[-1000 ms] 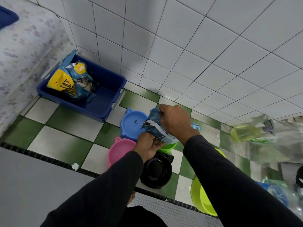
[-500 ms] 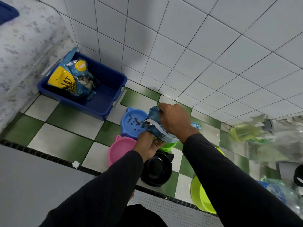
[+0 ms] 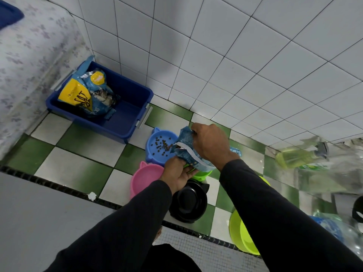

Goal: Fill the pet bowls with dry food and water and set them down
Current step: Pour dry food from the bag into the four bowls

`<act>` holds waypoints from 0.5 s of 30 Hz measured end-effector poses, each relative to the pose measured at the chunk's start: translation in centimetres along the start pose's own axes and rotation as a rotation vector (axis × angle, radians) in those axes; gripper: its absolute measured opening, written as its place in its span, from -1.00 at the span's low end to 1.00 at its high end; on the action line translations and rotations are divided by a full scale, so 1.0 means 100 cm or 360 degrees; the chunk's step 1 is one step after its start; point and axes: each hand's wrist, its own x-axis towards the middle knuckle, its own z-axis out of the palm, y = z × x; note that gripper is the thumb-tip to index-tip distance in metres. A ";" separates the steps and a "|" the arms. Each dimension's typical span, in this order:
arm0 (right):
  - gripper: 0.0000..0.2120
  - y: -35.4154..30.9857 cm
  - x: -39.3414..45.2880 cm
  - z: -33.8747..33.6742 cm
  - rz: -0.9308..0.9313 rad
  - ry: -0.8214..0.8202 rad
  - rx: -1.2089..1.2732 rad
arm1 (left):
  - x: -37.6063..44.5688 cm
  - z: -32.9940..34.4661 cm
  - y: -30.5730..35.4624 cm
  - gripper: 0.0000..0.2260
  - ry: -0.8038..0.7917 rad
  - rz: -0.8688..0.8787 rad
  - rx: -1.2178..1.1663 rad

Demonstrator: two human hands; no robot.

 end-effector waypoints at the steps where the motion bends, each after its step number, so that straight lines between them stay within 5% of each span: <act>1: -0.86 0.000 0.000 0.000 -0.0001 0.0000 0.0007 | 0.000 0.000 0.000 -0.72 0.0004 -0.0003 0.0000; 15: -0.85 0.000 0.004 0.002 0.0001 0.0007 0.0020 | 0.004 0.000 -0.002 -0.64 -0.0011 0.0001 -0.0017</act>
